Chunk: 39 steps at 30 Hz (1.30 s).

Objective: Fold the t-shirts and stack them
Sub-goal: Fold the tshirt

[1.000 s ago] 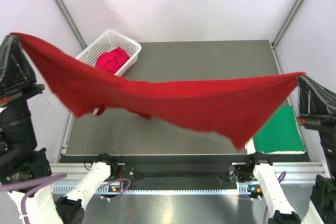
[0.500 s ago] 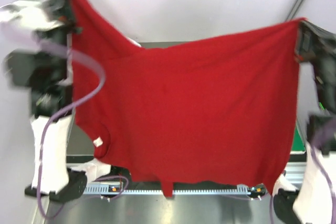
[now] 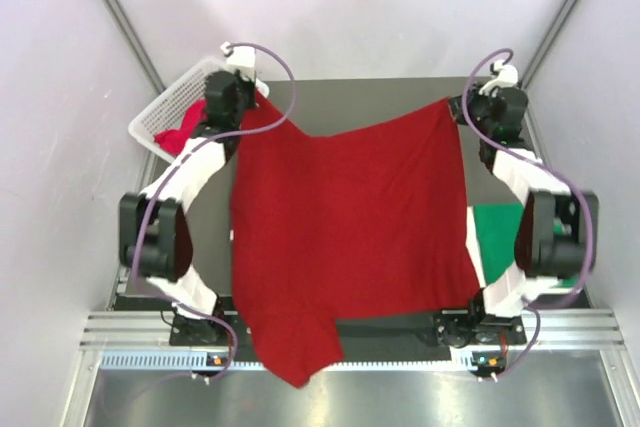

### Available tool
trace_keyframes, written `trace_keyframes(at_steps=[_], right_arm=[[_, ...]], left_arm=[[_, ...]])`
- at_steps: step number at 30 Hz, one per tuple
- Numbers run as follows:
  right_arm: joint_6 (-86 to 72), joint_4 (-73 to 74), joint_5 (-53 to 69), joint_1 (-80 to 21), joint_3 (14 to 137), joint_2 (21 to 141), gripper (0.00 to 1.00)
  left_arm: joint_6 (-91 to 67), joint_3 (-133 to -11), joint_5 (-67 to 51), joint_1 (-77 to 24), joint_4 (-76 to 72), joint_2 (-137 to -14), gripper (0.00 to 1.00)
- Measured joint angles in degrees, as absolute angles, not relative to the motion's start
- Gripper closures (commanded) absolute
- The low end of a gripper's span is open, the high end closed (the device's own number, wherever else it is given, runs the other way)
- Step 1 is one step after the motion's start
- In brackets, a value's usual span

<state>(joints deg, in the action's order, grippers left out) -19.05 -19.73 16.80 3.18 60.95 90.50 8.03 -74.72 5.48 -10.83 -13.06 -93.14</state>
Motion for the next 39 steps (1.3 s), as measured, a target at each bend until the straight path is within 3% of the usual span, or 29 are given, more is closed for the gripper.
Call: trace_keyframes(at_steps=[5, 11, 22, 39], right_arm=[[-25.19, -30.81, 21.96, 3.46, 73.14, 113.51, 1.00], [-29.21, -29.93, 24.14, 3.57, 92.42, 130.65, 1.00], [-30.11, -27.81, 25.10, 3.49, 110.21, 140.64, 1.00], [-29.58, -24.18, 26.17, 3.53, 115.18, 146.89, 1.00]], left_arm=[[8.62, -75.68, 7.44, -10.81, -16.43, -106.26, 1.00], [9.15, -83.74, 8.73, -10.70, -16.80, -116.07, 1.00], [9.17, -97.08, 9.28, -10.15, -18.09, -123.26, 1.00], [12.62, -94.17, 11.00, -9.43, -18.37, -122.43, 1.00]])
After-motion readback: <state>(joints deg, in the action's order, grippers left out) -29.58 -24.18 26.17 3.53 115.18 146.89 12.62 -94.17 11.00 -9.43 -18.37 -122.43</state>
